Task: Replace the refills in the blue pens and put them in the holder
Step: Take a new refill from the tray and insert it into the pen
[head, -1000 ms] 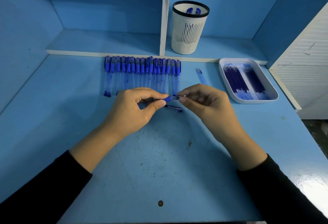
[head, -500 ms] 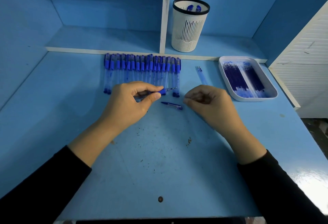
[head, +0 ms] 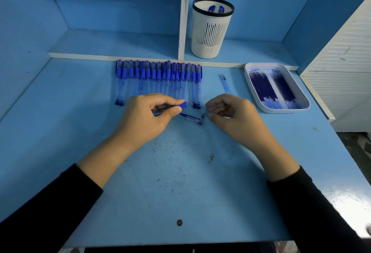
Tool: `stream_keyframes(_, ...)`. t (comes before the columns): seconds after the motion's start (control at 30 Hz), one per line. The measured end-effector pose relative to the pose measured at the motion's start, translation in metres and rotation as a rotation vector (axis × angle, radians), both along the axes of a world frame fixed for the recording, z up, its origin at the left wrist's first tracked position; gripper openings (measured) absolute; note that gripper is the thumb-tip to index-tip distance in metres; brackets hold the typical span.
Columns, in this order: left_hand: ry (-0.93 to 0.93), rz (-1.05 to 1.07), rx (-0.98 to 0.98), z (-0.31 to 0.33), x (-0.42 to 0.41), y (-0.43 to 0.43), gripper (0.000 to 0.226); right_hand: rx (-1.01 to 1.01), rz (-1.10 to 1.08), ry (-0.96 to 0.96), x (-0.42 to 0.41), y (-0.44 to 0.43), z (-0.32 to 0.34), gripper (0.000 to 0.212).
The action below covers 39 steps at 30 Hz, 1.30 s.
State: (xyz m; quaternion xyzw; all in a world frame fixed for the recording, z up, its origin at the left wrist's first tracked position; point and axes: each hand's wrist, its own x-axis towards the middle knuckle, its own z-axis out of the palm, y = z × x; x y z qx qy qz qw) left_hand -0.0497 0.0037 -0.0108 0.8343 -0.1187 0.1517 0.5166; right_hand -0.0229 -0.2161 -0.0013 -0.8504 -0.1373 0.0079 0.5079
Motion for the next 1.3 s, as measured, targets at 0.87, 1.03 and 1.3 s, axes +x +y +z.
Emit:
stream_keyframes(0.87,-0.123,0.067,-0.127,-0.003,-0.003,-0.034,0.02,0.707,-0.371,-0.236,-0.011,0.016,0.021,0.018)
stream_keyframes(1.03,-0.078,0.059,-0.151,0.0,-0.004,-0.039,0.025,0.834,-0.437,-0.101,-0.007,0.012,0.028,0.021)
stream_keyframes(1.3,-0.078,0.086,-0.153,0.005,0.016,-0.034,0.022,0.429,-0.354,0.066,0.048,-0.041,0.034,0.021)
